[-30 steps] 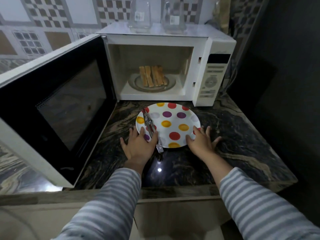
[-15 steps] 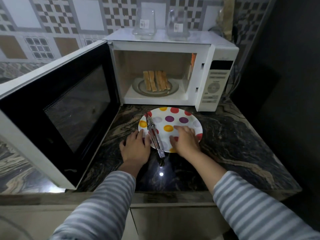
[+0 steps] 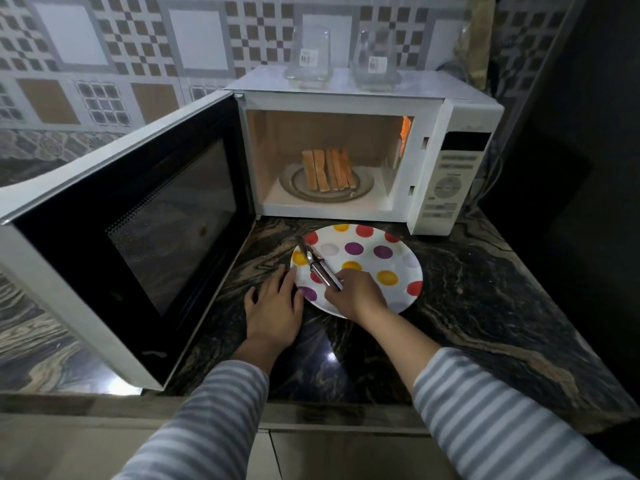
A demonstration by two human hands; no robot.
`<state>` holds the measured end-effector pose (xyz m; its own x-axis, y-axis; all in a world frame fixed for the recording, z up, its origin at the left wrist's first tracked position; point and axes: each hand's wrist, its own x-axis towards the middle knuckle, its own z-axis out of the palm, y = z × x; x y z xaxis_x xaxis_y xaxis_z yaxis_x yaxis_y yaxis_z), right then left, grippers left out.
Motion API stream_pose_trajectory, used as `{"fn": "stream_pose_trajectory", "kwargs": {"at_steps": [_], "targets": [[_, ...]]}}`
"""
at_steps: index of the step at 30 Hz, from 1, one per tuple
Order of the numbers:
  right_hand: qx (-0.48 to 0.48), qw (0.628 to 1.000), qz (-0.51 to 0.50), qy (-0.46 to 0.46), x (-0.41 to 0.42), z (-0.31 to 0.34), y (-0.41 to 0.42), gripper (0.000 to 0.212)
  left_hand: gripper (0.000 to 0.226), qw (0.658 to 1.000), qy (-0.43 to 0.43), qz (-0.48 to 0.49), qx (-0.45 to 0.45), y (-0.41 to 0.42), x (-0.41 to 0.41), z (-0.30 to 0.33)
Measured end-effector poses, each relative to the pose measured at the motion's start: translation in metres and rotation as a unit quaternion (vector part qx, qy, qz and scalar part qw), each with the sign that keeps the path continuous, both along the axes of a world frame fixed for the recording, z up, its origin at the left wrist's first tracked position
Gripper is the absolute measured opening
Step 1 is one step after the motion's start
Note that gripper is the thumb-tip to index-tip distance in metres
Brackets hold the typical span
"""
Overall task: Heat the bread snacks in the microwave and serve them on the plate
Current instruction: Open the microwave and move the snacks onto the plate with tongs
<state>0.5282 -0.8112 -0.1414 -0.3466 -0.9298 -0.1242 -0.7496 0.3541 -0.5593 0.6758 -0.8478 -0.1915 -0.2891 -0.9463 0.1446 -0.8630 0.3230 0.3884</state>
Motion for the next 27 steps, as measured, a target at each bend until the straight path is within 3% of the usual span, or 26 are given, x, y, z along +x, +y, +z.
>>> {"fn": "stream_pose_trajectory", "kwargs": {"at_steps": [3,7,11,14,17,20,27], "targets": [[0.002,0.999,0.024,0.039,-0.018,0.007,0.007,0.031,0.062,0.999,0.022,-0.014,-0.042,-0.007,-0.002,0.013],[-0.003,0.993,0.082,0.081,-0.043,0.025,0.025,0.037,0.070,0.987,-0.035,-0.119,-0.102,-0.024,-0.008,0.039],[-0.026,0.992,0.096,0.083,-0.061,0.037,0.038,0.036,0.048,0.974,-0.053,-0.188,-0.114,-0.032,-0.021,0.055],[-0.032,0.989,0.096,0.106,-0.067,0.039,0.044,0.041,0.029,0.974,0.012,-0.208,-0.091,-0.031,-0.029,0.058],[-0.036,0.987,0.097,0.125,-0.068,0.039,0.047,0.052,0.024,0.972,0.088,-0.215,-0.027,-0.026,-0.032,0.056],[-0.049,0.987,0.104,0.115,-0.063,0.035,0.040,0.061,0.019,0.972,0.085,-0.221,0.002,-0.021,-0.038,0.055],[-0.091,0.986,0.077,0.121,-0.052,0.019,0.035,0.031,0.021,0.972,0.087,-0.216,0.010,-0.015,-0.041,0.053]]}}
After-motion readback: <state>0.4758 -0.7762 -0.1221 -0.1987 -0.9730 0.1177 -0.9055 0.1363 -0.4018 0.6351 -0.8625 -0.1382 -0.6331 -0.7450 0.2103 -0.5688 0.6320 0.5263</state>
